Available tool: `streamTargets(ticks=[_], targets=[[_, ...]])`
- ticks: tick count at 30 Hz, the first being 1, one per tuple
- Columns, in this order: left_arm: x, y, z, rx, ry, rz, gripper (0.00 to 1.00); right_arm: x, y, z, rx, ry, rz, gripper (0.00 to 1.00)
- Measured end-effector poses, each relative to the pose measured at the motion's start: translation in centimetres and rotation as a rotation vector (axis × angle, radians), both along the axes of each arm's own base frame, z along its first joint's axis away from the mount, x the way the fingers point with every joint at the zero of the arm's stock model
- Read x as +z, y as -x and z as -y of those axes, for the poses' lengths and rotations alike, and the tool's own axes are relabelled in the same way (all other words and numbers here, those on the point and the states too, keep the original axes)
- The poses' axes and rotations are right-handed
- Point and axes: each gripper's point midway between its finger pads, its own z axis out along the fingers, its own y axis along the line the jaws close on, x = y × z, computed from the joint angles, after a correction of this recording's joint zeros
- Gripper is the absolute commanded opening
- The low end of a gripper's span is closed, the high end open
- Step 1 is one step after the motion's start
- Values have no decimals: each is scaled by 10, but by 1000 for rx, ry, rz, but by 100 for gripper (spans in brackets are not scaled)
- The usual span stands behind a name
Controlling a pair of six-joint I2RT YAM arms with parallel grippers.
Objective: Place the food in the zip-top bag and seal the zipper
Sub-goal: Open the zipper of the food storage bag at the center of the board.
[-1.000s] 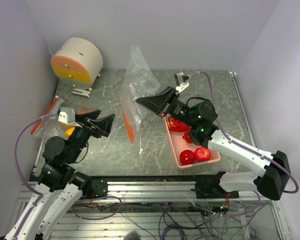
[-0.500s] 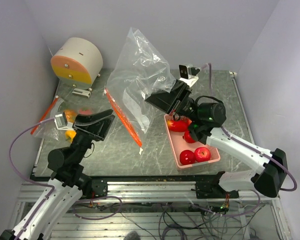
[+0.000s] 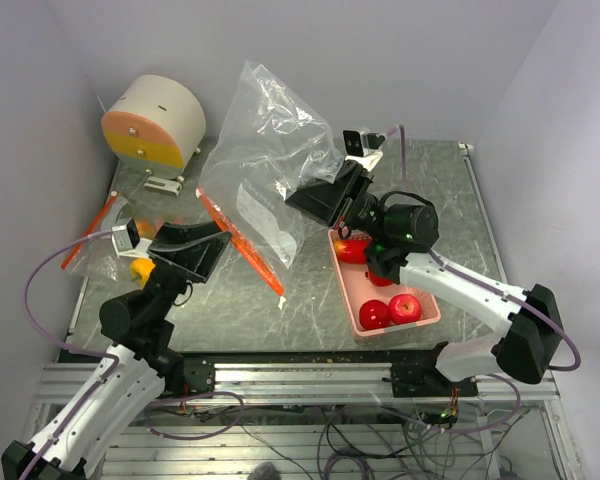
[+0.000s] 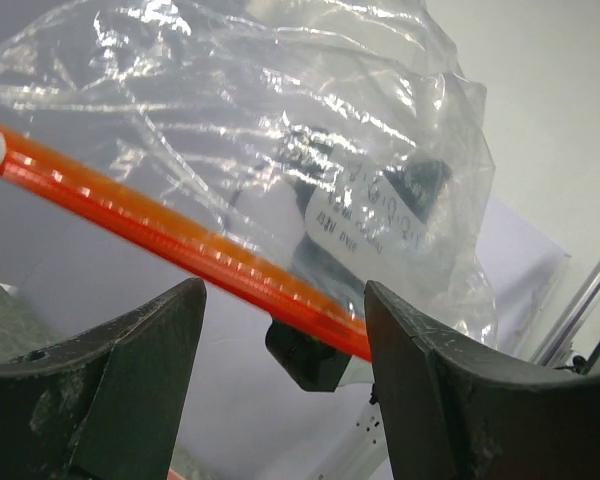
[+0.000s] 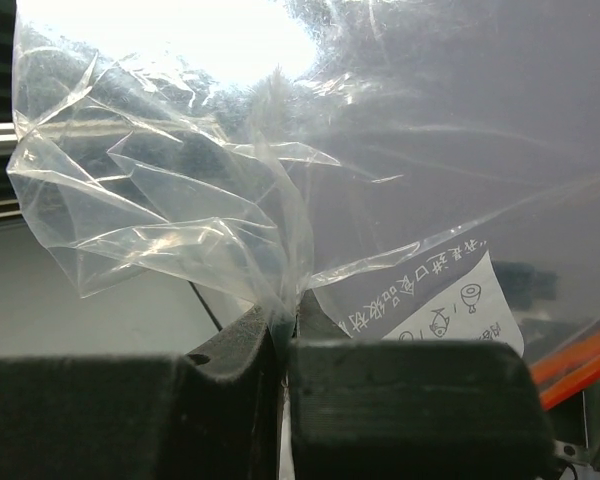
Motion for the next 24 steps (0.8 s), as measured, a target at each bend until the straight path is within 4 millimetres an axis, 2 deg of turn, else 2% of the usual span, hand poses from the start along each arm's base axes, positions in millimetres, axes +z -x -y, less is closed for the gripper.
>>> streamTargets(ticks=[8, 13, 18, 24], targets=[[-16, 16, 2, -46, 1, 70, 75, 17, 2, 8, -28, -42, 24, 0], [-15, 21, 4, -65, 1, 120, 74, 25, 4, 11, -28, -61, 36, 0], [-16, 13, 9, -71, 10, 124, 74, 25, 4, 11, -22, -61, 30, 0], [-27, -7, 20, -86, -2, 72, 73, 24, 3, 9, -17, -60, 25, 0]])
